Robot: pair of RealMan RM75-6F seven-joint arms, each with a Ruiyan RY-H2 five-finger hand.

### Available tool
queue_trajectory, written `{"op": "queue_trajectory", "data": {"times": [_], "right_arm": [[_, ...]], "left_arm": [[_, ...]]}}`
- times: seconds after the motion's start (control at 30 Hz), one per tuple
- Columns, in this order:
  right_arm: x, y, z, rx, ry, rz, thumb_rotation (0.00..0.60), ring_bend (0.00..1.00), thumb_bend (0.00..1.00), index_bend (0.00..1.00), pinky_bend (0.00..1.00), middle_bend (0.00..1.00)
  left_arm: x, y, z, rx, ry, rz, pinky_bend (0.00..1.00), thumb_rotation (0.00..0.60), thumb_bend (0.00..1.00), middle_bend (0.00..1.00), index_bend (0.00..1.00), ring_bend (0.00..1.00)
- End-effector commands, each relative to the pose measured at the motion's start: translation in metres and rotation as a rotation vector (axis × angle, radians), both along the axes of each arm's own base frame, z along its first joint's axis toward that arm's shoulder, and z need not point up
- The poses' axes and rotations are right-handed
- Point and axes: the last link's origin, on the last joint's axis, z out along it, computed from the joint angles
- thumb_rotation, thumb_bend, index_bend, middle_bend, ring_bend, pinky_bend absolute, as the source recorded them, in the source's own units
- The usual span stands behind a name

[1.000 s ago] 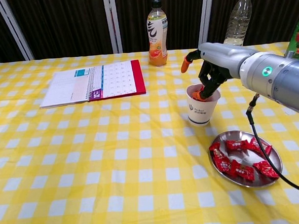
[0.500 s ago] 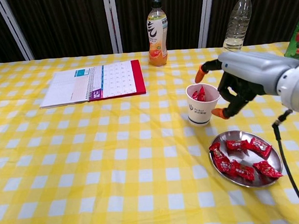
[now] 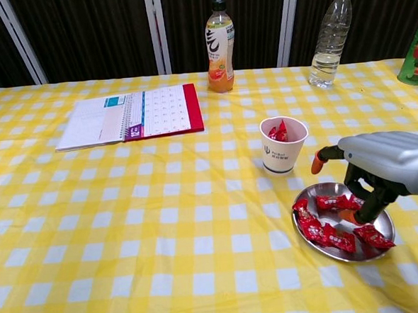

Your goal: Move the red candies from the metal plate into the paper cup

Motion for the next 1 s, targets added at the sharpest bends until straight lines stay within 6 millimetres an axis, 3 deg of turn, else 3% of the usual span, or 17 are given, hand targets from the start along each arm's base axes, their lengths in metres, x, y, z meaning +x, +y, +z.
{"op": "queue_trajectory", "data": {"times": [0.03,0.3,1.0], "right_arm": [[-0.001,0.004,-0.004,0.019,-0.004,-0.008,0.600,0.89,0.36,0.25,0.95,0.82],[0.009,0.007,-0.009,0.035,-0.073,0.021,0.600,0.88,0.31,0.25,0.95,0.82],[0.002,-0.004,-0.027,0.059,-0.089,0.002,0.600,0.88,0.28,0.23,0.95,0.82]], "left_arm": [[0.000,0.000,-0.001,-0.002,0.000,-0.001,0.00,0.600,0.00,0.00,0.00,0.00],[0.001,0.000,-0.001,-0.003,-0.001,0.003,0.00,0.600,0.00,0.00,0.00,0.00],[0.003,0.002,-0.003,-0.008,-0.004,0.017,0.00,0.600,0.00,0.00,0.00,0.00]]}}
